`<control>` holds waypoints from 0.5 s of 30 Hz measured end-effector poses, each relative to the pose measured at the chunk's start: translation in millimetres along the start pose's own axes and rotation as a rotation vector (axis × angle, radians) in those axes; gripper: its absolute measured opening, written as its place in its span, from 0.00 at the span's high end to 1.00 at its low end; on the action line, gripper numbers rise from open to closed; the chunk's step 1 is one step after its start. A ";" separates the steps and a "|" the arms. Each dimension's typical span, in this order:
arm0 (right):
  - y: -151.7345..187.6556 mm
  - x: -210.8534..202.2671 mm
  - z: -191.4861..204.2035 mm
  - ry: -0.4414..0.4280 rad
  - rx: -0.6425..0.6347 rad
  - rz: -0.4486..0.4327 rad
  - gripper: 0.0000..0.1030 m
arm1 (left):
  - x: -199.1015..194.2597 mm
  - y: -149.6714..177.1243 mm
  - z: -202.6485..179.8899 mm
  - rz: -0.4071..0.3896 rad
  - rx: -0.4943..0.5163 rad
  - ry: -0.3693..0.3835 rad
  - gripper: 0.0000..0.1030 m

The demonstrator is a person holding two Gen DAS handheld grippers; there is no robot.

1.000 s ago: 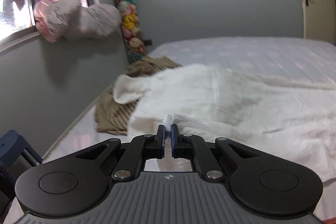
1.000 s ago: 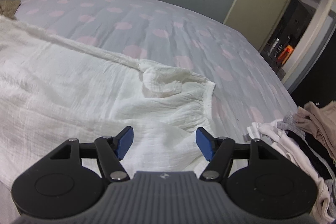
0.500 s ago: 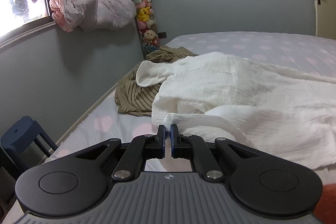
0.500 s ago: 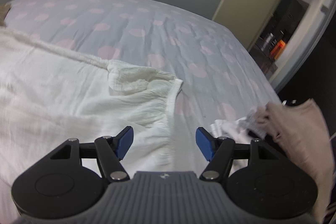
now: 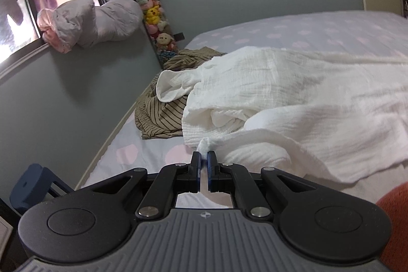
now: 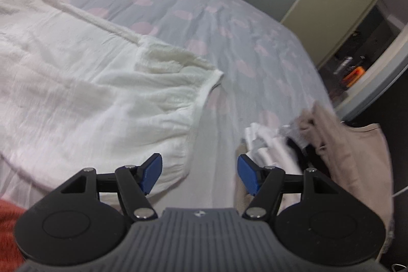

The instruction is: Fold clothes

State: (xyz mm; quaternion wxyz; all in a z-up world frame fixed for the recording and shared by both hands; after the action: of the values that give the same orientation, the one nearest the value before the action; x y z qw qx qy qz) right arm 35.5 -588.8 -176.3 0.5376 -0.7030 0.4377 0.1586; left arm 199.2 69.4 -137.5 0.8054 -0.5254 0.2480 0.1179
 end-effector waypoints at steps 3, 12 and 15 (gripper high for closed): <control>4.1 -2.1 14.9 -0.133 -0.014 -0.014 0.35 | 2.0 1.0 2.4 0.023 0.011 0.001 0.97; 27.5 25.2 41.0 -0.257 -0.127 0.097 0.52 | 4.2 -5.1 -2.2 0.078 0.032 -0.014 0.97; 37.9 38.0 28.6 -0.233 -0.099 0.118 0.55 | 4.9 -7.5 -4.6 0.093 0.049 -0.021 0.97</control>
State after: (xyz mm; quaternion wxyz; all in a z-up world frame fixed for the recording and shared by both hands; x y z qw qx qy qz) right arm 34.4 -581.6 -236.7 0.5391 -0.6787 0.4044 0.2919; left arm 205.6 61.8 -135.7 0.8142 -0.4919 0.2667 0.1546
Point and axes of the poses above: each gripper's, at about its wrist camera, not at the fingertips, and x roughly the way its jaws point, z to its left, y to its underside, the point moved 9 cm from there along x, roughly the way its jaws point, and after that the axes turned 3 degrees about -z, right-handed, at the moved point
